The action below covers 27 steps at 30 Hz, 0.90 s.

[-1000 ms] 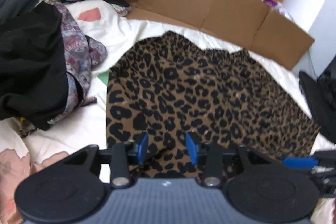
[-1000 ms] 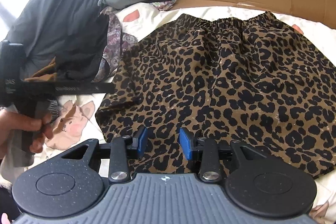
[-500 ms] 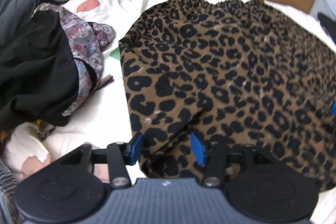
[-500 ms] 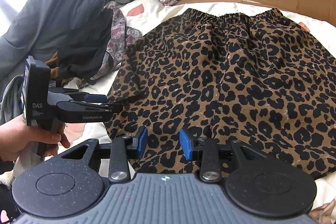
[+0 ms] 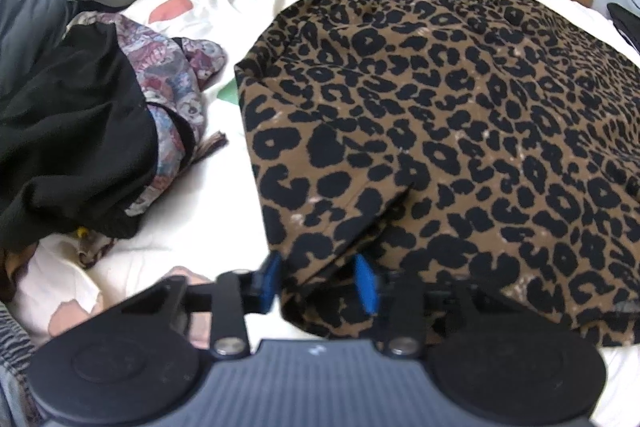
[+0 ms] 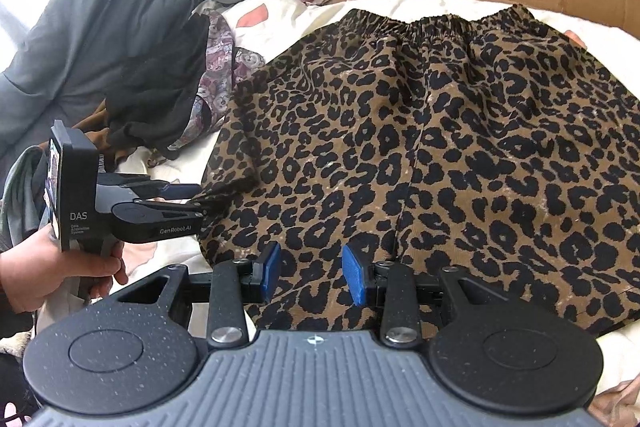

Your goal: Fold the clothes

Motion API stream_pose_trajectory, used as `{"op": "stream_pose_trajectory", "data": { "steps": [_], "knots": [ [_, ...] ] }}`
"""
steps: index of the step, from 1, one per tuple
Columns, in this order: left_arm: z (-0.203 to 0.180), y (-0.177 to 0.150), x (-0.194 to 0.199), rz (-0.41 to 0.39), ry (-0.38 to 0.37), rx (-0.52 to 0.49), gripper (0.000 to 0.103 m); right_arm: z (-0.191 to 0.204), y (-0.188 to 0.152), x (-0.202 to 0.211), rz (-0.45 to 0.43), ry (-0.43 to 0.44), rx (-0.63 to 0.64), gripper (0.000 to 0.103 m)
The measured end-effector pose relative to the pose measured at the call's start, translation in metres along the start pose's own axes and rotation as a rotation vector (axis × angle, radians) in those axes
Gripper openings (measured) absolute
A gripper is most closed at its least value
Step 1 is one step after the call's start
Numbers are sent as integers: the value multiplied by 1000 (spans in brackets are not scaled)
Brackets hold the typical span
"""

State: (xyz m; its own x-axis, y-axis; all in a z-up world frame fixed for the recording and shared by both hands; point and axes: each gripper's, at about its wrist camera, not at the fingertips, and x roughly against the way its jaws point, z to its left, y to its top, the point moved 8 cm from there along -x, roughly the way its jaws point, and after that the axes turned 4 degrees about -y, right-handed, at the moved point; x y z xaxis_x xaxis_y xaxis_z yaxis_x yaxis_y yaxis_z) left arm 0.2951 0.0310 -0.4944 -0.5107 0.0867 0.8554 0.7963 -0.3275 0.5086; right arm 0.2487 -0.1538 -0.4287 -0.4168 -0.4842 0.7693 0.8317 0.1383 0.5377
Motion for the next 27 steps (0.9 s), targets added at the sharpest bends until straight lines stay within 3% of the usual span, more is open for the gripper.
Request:
{"op": "stream_pose_trajectory", "data": {
  "steps": [4,9,20,27],
  "knots": [
    [1,4,7,-24,-15,14,18,2,3,-7,9,29,-26,41],
    [-5,12,19,-63,-39,15,11,7,11,-19,21,75,-79,40],
    [-32,22,34,-115,-114,-16,4,32,44,-44,-1,195,-126,41],
    [-34,22,36,-131,-132,2,3,28,64,-81,22,244,-247,42]
  ]
}}
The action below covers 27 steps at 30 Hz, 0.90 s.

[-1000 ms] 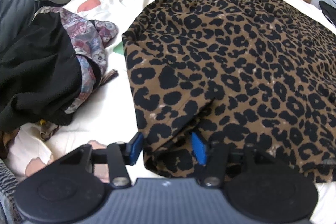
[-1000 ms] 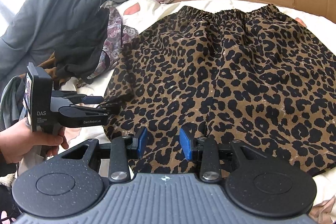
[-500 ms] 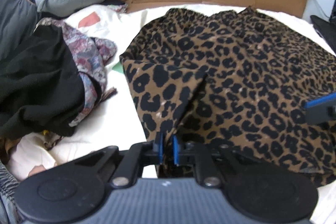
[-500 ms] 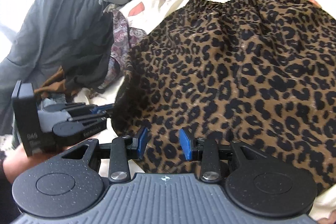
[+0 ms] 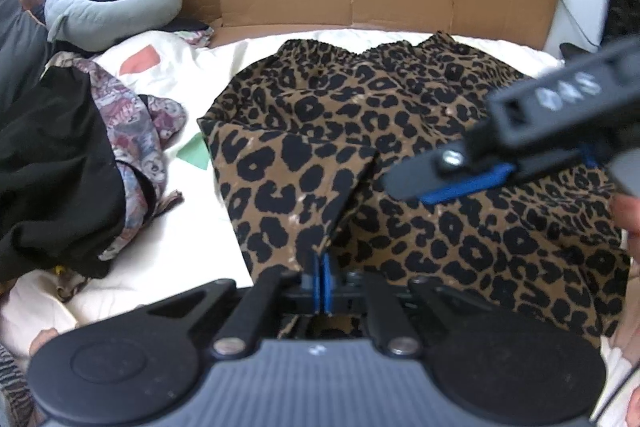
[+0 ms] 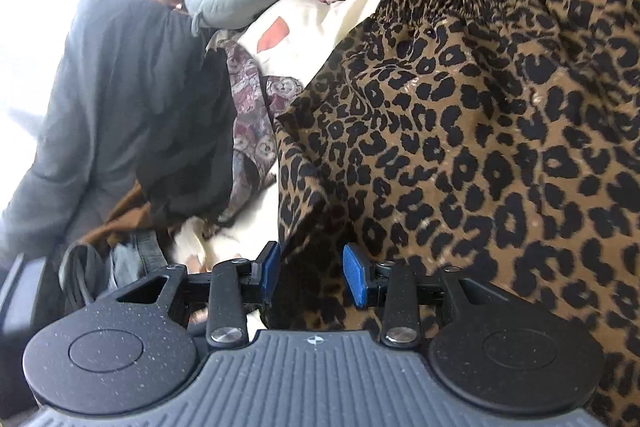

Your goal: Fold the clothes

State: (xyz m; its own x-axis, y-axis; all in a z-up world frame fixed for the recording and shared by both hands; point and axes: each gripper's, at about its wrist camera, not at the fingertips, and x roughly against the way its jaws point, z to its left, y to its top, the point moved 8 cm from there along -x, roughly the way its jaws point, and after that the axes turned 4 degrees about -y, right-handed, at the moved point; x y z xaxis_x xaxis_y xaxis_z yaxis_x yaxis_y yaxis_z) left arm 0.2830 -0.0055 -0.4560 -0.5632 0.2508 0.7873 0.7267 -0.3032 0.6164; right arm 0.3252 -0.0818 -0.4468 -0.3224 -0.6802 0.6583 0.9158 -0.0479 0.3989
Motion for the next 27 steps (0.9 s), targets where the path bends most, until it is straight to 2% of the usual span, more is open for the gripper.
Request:
{"op": "stream_pose_trajectory", "data": {
  "steps": [4,11,13,14,15,17,20,22,27],
  "knots": [
    [-5,1,2,-9,-19,-3,2,0,10,-10,-3,16,-28,42],
    [-13,4,6,-26,-59,1,2,-14,14,-20,6,-12,-82,40],
    [-16,5,7,-31,-74,2,2,-18,12,-19,7,1,-97,31],
    [-18,5,8,-33,-80,1,2,-19,12,-18,6,7,-103,14],
    [-20,5,8,-34,-84,0,2,-20,12,-17,8,12,-106,4],
    [-22,7,9,-36,-94,3,3,-22,11,-14,3,15,-102,3],
    [-26,8,10,-34,-111,10,9,-23,11,-4,-11,10,-85,3],
    [-28,8,11,-37,-114,13,19,-26,12,4,-23,7,-87,2],
    [-33,8,17,-47,-151,54,30,-39,18,33,-53,-27,-77,2]
  ]
}}
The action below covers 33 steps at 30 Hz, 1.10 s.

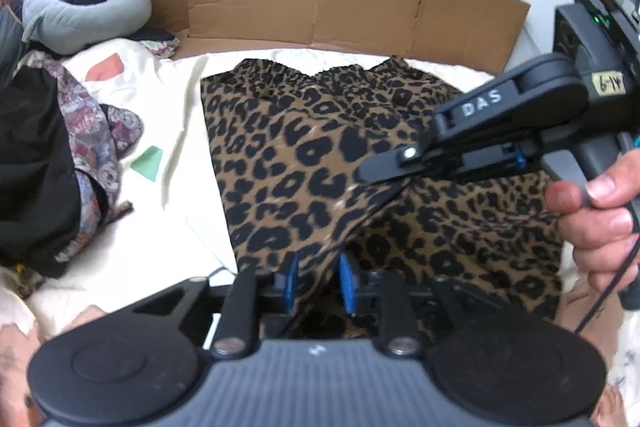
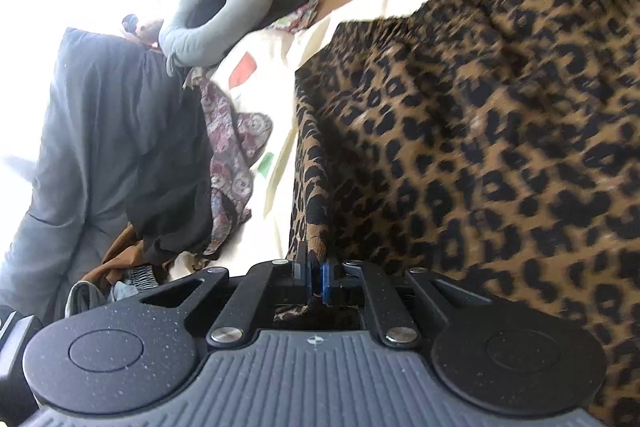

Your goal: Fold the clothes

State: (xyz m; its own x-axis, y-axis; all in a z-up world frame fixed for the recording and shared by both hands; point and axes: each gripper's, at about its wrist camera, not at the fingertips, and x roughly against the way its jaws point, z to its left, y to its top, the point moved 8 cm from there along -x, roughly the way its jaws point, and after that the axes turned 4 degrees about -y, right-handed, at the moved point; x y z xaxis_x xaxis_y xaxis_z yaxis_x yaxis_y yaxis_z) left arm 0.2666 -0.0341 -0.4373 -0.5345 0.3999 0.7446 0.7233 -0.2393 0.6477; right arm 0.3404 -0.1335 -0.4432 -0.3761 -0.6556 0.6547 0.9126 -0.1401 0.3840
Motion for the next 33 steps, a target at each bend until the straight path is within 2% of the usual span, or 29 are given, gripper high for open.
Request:
{"op": "stream_pose_trajectory", "data": {
  "steps": [4,7,12,19,22,33],
  "knots": [
    [-7,4,5,-27,-43,28,47,-19,8,28,-39,-13,-26,2],
    [-10,9,9,-53,-80,58,50,-35,12,47,-73,-37,-59,2],
    [-13,16,5,-57,-78,63,50,-58,15,71,-105,-68,-98,2],
    [-11,10,-11,13,-38,64,60,-86,13,100,-140,-83,-156,2],
    [-12,6,-17,43,-32,72,60,-95,11,109,-147,-92,-164,2],
    [-22,6,-31,80,-23,88,68,-120,18,150,-204,-88,-188,2]
  ]
}}
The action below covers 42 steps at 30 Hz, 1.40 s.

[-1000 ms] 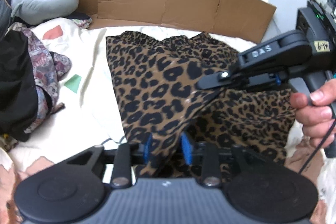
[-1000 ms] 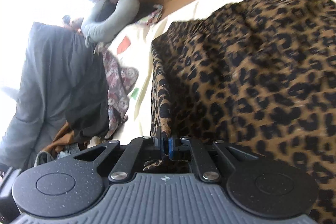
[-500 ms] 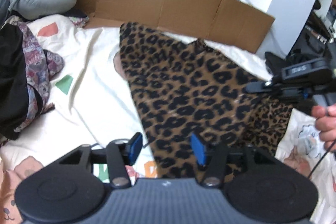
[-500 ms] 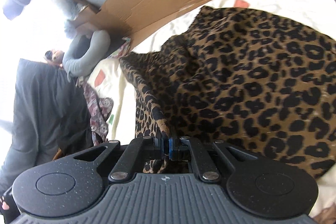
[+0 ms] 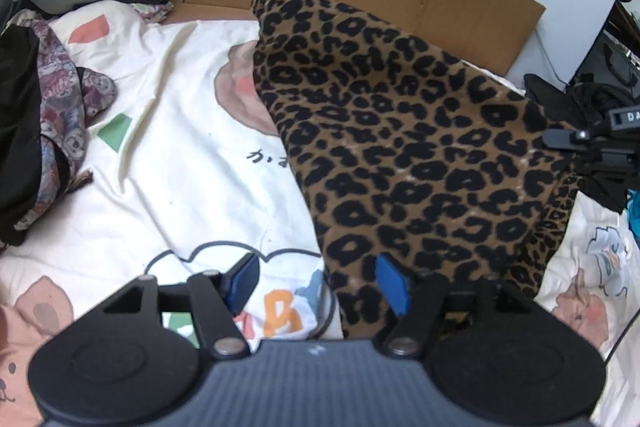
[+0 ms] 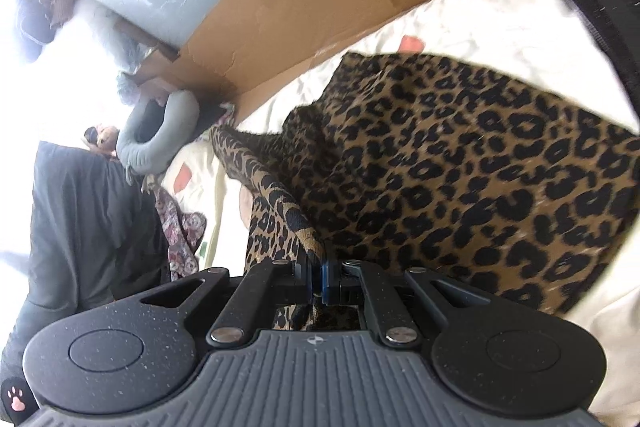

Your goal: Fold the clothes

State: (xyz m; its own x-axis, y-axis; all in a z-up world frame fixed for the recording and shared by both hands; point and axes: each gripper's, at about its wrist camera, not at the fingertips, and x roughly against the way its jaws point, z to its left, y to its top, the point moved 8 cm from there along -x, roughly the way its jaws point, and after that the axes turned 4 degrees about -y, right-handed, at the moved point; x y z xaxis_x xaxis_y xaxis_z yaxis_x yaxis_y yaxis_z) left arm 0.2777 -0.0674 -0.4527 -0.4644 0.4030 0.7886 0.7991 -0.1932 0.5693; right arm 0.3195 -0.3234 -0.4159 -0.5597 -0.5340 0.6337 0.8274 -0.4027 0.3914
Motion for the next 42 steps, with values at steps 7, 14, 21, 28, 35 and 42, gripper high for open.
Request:
{"op": "stream_pose_trajectory", "data": {
  "steps": [7,14,21,28,35,42],
  "knots": [
    [-13,3,-6,10,-43,0,68,-35,13,17,-34,-35,-44,2],
    [-21,2,-16,32,-82,22,68,-67,16,25,-60,-85,-93,2],
    [-37,-2,-27,67,-142,46,68,-95,21,32,-90,-146,-116,2],
    [-50,-8,-34,113,-205,47,61,-116,29,37,-127,-192,-140,2],
    [-52,-9,-32,131,-240,44,61,-127,49,44,-171,-217,-140,2],
    [-47,-12,-30,144,-256,25,61,-143,50,47,-183,-262,-155,2]
  ]
}}
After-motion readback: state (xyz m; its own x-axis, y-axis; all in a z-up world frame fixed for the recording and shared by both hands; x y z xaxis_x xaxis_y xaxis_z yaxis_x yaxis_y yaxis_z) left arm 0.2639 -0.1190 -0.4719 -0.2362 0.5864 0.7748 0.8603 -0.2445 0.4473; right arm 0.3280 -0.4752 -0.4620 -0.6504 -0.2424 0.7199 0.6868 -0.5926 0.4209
